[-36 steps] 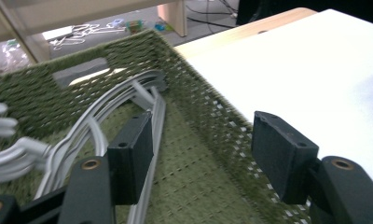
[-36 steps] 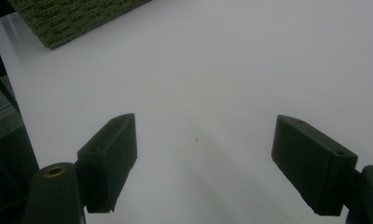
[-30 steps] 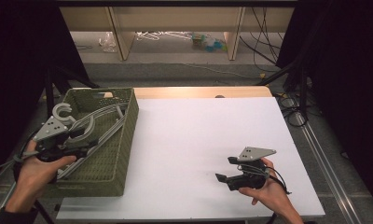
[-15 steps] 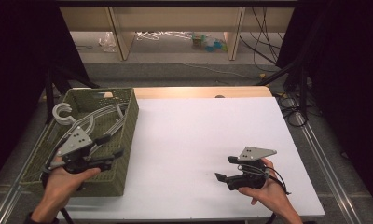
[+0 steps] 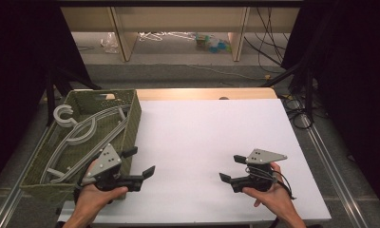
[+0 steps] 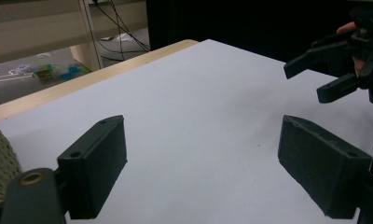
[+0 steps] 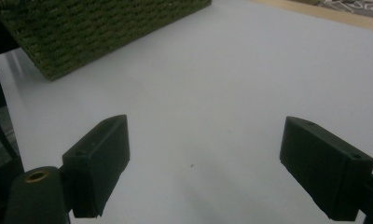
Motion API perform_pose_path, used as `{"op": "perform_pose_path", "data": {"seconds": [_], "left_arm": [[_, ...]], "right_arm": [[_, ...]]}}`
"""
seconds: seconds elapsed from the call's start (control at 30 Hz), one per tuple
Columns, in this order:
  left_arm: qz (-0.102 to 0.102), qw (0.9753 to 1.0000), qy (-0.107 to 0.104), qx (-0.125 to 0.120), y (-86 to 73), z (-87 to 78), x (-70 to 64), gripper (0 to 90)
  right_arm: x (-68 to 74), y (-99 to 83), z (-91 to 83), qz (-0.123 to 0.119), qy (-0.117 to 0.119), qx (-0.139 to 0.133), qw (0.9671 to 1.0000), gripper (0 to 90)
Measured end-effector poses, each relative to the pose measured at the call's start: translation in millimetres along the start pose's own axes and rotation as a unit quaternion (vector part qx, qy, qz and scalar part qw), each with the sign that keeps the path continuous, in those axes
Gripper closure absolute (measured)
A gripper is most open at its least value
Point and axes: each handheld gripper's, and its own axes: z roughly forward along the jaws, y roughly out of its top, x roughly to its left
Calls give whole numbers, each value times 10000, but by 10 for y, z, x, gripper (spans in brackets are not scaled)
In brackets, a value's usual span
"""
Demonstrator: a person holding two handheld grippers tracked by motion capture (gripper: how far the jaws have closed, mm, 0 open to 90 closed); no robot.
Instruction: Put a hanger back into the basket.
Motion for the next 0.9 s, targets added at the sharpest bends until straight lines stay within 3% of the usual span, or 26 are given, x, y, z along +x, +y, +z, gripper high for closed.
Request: {"op": "perform_pose_path", "data": {"seconds": [0.03, 0.07, 0.2, 0.23, 0.27, 0.37, 0.4, 0.43, 0.47, 0.53, 0.67, 0.7, 0.77, 0.9], "left_arm": [[-69, 10000, -19, 17, -40, 22, -33, 156], [17, 10000, -36, -9, -68, 36, -42, 157], [6, 9999, -59, -106, -184, 59, -82, 159], [81, 9999, -21, -76, -200, 55, -86, 160], [26, 10000, -38, -48, -233, 59, -102, 160], [69, 9999, 36, -106, -299, 62, -108, 161], [-46, 9999, 38, -141, -330, 65, -127, 161], [-32, 9999, 52, -140, -343, 59, -137, 161], [132, 9998, 65, -108, -350, 46, -143, 160], [175, 9998, 17, -40, -378, 38, -189, 160], [122, 9999, -7, -35, -393, 29, -202, 160], [228, 9997, -21, -62, -392, 28, -184, 160], [99, 9999, -24, -117, -399, 28, -186, 160], [134, 9999, 2, -106, -399, 10, -157, 160]], "right_arm": [[4, 0, -3, -10, -37, -37, 10000, 167], [10, -1, -6, -12, -32, -134, 9999, 167], [31, -12, -27, -44, -107, -235, 9997, 166], [38, -18, -25, -35, -64, -235, 9997, 166], [44, -26, -13, -21, -13, -265, 9996, 166], [65, -46, -19, -48, -21, -167, 9998, 166], [73, -57, -19, -41, -26, -172, 9998, 166], [84, -74, -22, -8, -60, -162, 9999, 167], [89, -84, -27, -2, -72, -170, 9998, 167], [126, -113, -40, 19, -65, -208, 9998, 167], [192, -143, -86, 4, -43, -261, 9996, 167], [209, -148, -110, -19, -64, -206, 9998, 167], [234, -169, -124, -24, -100, -259, 9996, 167], [262, -192, -147, -80, -134, -232, 9996, 167]]}}
